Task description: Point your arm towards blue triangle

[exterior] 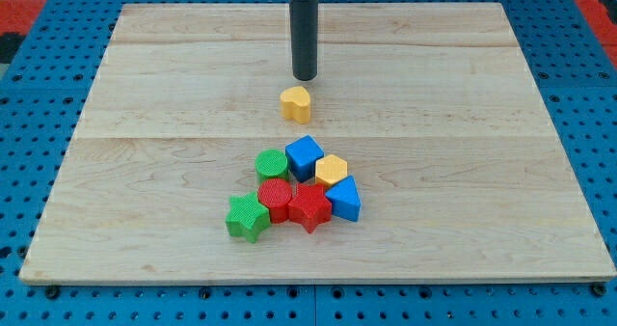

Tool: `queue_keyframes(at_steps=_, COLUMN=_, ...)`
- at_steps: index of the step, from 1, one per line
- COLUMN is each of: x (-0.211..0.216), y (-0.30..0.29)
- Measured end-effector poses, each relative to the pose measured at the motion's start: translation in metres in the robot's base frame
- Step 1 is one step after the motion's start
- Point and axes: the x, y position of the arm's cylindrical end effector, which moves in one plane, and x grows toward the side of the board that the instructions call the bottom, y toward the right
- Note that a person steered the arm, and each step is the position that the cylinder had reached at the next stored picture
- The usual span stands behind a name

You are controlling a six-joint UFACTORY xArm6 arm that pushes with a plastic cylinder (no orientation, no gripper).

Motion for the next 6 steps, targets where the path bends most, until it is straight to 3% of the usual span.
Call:
queue_keyframes(at_steps=4, x=-0.008, y=-0.004)
queue_keyframes(at_steps=6, x=0.062, y=0.102)
